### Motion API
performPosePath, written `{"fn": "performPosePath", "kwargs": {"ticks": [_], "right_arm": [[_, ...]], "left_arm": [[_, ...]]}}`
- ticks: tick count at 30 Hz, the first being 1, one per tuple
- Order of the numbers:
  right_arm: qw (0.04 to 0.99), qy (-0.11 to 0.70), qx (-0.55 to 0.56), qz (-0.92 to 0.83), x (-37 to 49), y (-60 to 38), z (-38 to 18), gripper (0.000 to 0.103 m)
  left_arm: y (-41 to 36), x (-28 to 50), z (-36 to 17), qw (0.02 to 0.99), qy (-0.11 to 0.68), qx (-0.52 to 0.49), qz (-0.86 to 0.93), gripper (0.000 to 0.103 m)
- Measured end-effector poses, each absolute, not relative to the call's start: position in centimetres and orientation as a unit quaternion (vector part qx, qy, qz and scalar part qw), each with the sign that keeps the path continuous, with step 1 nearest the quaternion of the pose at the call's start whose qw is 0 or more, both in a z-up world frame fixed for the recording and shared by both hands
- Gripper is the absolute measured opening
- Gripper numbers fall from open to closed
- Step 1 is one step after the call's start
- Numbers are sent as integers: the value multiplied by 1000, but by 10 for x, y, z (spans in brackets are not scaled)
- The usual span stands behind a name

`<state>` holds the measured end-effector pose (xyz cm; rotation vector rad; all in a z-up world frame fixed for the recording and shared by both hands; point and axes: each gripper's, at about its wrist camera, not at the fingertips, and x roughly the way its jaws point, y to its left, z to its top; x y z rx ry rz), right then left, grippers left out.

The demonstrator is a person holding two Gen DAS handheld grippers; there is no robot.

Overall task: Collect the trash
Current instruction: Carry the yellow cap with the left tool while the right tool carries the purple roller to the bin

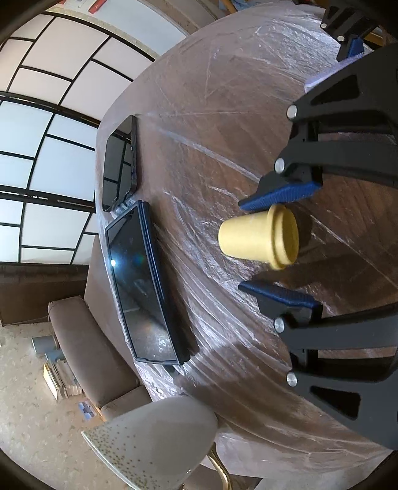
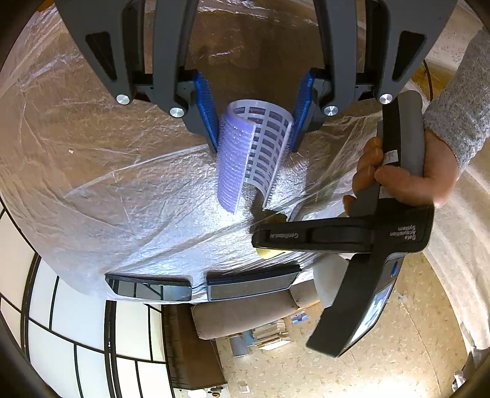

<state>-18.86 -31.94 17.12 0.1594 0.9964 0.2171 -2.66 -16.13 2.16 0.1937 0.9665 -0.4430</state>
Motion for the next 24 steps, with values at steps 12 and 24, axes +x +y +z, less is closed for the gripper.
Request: {"fn": "performPosePath", "kwargs": {"ticks": [12,24], "right_arm": [[867,477,84,121,-194,-327,172,44],[850,488,85,177,-224,-341,178,44]], "left_arm": [[-149,-50,33,865,444,80,-221,38],[-130,-77,45,872,437,59,-212,38]]}}
